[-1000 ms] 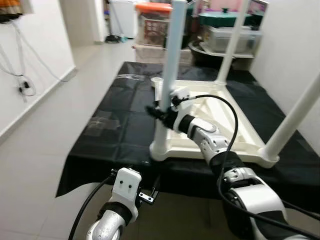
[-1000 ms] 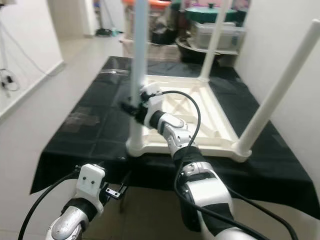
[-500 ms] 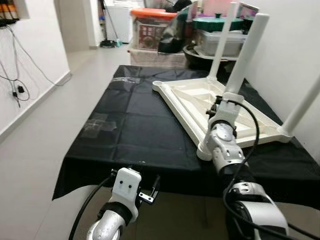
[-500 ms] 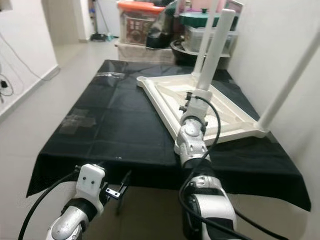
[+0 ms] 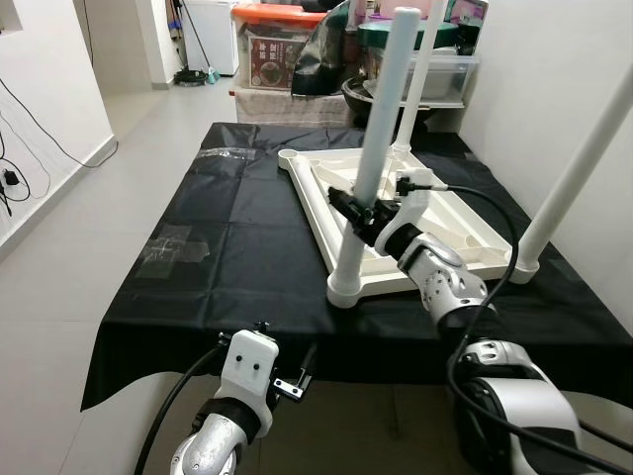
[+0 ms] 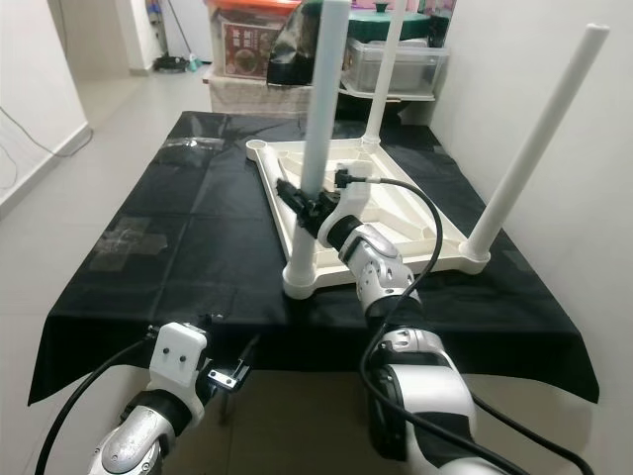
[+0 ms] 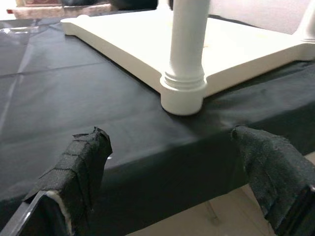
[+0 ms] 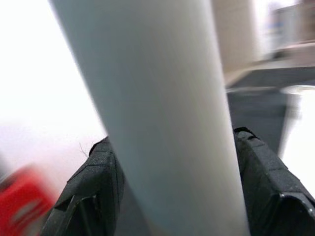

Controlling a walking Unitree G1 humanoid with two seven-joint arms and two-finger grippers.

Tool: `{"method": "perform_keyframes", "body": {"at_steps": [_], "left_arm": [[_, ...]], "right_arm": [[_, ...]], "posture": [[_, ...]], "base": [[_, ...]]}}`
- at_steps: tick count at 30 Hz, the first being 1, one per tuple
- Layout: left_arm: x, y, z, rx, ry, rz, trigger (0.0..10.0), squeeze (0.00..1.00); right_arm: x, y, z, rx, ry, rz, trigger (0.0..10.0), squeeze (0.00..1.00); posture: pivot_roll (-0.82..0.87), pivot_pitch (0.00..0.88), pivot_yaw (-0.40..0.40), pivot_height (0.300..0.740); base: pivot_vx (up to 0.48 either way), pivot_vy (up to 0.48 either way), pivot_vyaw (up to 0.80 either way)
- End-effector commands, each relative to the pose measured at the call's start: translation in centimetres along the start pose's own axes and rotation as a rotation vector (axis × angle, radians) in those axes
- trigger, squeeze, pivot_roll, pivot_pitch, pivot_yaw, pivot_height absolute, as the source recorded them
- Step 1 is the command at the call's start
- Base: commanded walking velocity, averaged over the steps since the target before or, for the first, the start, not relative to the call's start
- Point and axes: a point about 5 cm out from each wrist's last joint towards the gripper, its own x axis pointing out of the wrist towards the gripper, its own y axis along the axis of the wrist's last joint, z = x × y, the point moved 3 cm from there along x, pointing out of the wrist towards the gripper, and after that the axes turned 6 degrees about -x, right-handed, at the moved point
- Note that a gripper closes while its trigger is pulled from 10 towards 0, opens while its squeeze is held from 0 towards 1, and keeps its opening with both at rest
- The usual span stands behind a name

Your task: Building children table

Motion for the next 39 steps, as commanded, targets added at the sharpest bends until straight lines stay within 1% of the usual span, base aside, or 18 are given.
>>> {"method": "perform_keyframes", "body": {"at_steps": [1, 6, 7, 8, 9, 10, 15, 18, 19, 21, 22, 25, 30, 31, 34, 35, 38, 39], "left_arm": [[-0.1, -0.5, -0.1, -0.008, 0.001, -0.019, 10.0, 0.0], [-0.1, -0.4, -0.1, -0.006, 0.003, -0.019, 10.0, 0.0], [-0.1, -0.4, -0.1, -0.005, 0.004, -0.019, 10.0, 0.0], [-0.1, -0.4, -0.1, -0.005, 0.004, -0.019, 10.0, 0.0], [-0.1, -0.4, -0.1, -0.004, 0.004, -0.019, 10.0, 0.0], [-0.1, -0.4, -0.1, -0.004, 0.004, -0.019, 10.0, 0.0], [-0.1, -0.4, -0.1, -0.004, 0.004, -0.02, 10.0, 0.0], [-0.1, -0.4, -0.1, -0.005, 0.004, -0.02, 10.0, 0.0], [0.0, -0.4, -0.1, -0.006, 0.003, -0.021, 10.0, 0.0], [0.0, -0.4, -0.1, -0.006, 0.003, -0.021, 10.0, 0.0], [0.1, -0.4, -0.2, -0.007, 0.001, -0.022, 10.0, 0.0], [0.1, -0.4, -0.2, -0.007, 0.0, -0.022, 10.0, 0.0], [0.0, -0.5, -0.1, -0.005, -0.001, -0.023, 10.0, 0.0], [0.0, -0.5, -0.1, -0.005, -0.002, -0.023, 10.0, 0.0], [-0.1, -0.6, 0.0, -0.004, -0.004, -0.025, 10.0, 0.0], [-0.1, -0.7, 0.0, -0.004, -0.005, -0.025, 10.0, 0.0], [-0.1, -0.7, 0.1, -0.004, -0.005, -0.026, 10.0, 0.0], [-0.1, -0.7, 0.0, -0.004, -0.005, -0.025, 10.0, 0.0]], "right_arm": [[0.4, -0.8, -2.3, -0.011, 0.206, -0.057, 10.0, 0.0], [1.0, -2.3, -4.3, -0.084, 0.402, -0.16, 10.0, 0.0], [1.6, -2.8, -4.8, -0.118, 0.414, -0.18, 7.7, 0.0], [1.6, -2.8, -4.8, -0.118, 0.414, -0.18, 7.7, 0.0], [2.1, -3.2, -5.0, -0.141, 0.401, -0.192, 1.4, 0.0], [2.8, -3.4, -4.8, -0.164, 0.328, -0.195, 0.0, 0.0], [3.7, -3.5, -3.6, -0.213, 0.138, -0.189, 0.0, 0.0], [3.1, -2.8, -0.1, -0.202, -0.241, -0.171, 0.0, 0.0], [1.2, -2.4, 3.1, -0.173, -0.557, -0.165, 0.0, 0.0], [1.2, -2.4, 3.1, -0.173, -0.557, -0.165, 0.0, 0.0], [-3.4, -2.3, 6.7, -0.137, -1.032, -0.158, 0.0, 0.0], [-6.5, -2.7, 7.5, -0.12, -1.275, -0.14, 0.0, 0.0], [-6.1, -3.0, 6.5, -0.104, -1.31, -0.102, 0.0, 0.0], [-4.8, -2.9, 5.8, -0.102, -1.247, -0.076, 9.1, 0.0], [-1.9, -2.6, 4.1, -0.09, -1.069, -0.005, 10.0, 0.07], [-0.9, -2.3, 3.5, -0.094, -0.987, 0.034, 10.0, 1.0], [-0.4, -2.1, 3.1, -0.098, -0.94, 0.06, 10.0, 1.0], [0.0, -1.5, 3.0, -0.103, -0.897, 0.088, 10.0, 0.0]], "posture": [[0.09, 0.015, -0.079, 0.74], [0.1, 0.022, -0.075, 0.74], [0.1, 0.023, -0.078, 0.74], [0.1, 0.023, -0.078, 0.74], [0.1, 0.023, -0.078, 0.74], [0.1, 0.023, -0.078, 0.74], [0.1, 0.024, -0.077, 0.74], [0.09, 0.022, -0.075, 0.74], [0.09, 0.025, -0.071, 0.74], [0.09, 0.025, -0.071, 0.74], [0.08, 0.028, -0.069, 0.74], [0.08, 0.023, -0.069, 0.74], [0.09, 0.018, -0.069, 0.74], [0.09, 0.014, -0.068, 0.74], [0.09, 0.0, -0.069, 0.74], [0.09, 0.0, -0.066, 0.74], [0.09, 0.0, -0.068, 0.74], [0.09, 0.0, -0.068, 0.74]], "base": [[0.0, 0.0, 0.0], [0.0, 0.0, 0.0], [0.0, 0.0, 0.0], [0.0, 0.0, 0.0], [0.0, 0.0, 0.0], [0.0, 0.0, 0.0], [0.0, 0.0, 0.0], [0.0, 0.0, 0.0], [0.0, 0.0, 0.0], [0.0, 0.0, 0.0], [0.0, 0.0, 0.0], [0.0, 0.0, 0.0], [0.0, 0.0, 0.0], [0.0, 0.0, 0.0], [0.0, 0.0, 0.0], [0.0, 0.0, 0.0], [0.0, 0.0, 0.0], [0.0, 0.0, 0.0]]}}
